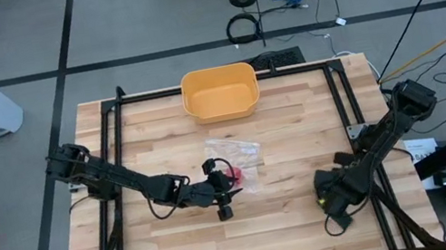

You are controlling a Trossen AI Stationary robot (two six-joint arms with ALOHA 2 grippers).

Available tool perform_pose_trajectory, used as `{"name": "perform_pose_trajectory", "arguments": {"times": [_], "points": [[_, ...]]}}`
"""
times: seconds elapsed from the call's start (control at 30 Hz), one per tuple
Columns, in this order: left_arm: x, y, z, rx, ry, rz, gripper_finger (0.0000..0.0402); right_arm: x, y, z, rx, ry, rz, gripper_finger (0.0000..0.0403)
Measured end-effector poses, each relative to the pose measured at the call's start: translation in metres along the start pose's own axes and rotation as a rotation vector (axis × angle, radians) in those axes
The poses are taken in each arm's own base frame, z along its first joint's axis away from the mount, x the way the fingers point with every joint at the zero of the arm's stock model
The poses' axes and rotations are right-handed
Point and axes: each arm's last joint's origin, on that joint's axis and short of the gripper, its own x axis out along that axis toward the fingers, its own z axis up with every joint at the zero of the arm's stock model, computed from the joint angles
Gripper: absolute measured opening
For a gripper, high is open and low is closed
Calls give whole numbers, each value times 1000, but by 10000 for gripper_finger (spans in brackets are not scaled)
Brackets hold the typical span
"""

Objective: Roll bandage
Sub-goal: Roll the green bandage

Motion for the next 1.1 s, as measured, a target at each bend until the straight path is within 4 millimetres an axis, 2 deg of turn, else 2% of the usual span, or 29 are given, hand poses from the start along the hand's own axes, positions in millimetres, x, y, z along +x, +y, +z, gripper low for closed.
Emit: {"name": "perform_pose_trajectory", "arguments": {"times": [0.13, 0.3, 0.47, 0.63, 0.8, 0.93, 1.1], "points": [[0, 0, 1, -3, -5, -1, 157, -3, 4, 14, -47, -147, 7, 73], [0, 0, 3, -15, -30, -5, 157, -6, 4, 31, -109, -232, 12, 73], [15, 3, 0, -6, -54, -16, 157, -12, 6, 46, -185, -301, 41, 73], [36, 7, -10, 2, -48, -76, 157, -9, -3, 46, -193, -249, -33, 73], [42, 11, -10, 76, -51, -64, 157, -9, -9, 42, -150, -259, -121, 73], [43, 14, -8, 184, -67, -67, 157, -11, -8, 40, -101, -355, -160, 73], [47, 22, -1, 174, -85, -132, 157, -14, -6, 37, -1, -477, -188, 73]]}}
